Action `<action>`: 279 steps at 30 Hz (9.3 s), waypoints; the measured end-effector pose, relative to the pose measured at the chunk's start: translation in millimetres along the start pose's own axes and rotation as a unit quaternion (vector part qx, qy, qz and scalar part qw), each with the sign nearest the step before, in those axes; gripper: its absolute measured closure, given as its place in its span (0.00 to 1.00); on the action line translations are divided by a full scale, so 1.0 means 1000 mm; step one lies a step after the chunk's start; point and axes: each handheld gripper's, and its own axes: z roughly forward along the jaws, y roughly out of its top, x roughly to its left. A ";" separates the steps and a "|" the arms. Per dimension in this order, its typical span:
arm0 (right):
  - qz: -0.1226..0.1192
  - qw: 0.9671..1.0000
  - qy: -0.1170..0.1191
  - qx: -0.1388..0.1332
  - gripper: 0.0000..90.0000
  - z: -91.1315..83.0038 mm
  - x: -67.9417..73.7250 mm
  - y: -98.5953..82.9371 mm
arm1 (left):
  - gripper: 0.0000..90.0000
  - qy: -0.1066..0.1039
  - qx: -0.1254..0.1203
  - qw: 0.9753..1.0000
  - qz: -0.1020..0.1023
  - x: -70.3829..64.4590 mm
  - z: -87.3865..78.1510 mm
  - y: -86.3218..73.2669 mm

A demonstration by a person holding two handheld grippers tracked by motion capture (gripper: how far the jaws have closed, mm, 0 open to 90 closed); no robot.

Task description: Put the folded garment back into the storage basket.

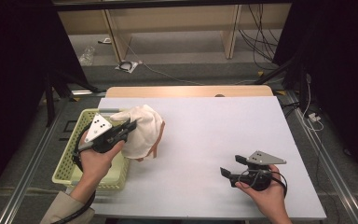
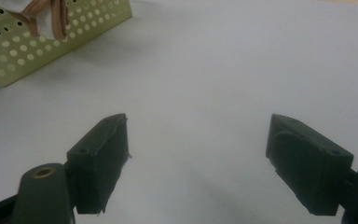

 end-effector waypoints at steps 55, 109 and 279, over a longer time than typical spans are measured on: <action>0.001 1.000 0.002 0.001 0.24 0.001 0.000 0.000 | 0.94 0.013 -0.006 1.000 -0.008 0.013 -0.008 0.005; 0.001 1.000 0.001 0.004 0.24 0.001 -0.001 -0.001 | 0.94 0.028 -0.001 0.999 -0.023 0.031 -0.017 0.009; 0.001 1.000 0.002 0.002 0.24 0.001 -0.001 0.000 | 0.94 0.053 0.080 0.993 -0.062 0.082 -0.041 -0.002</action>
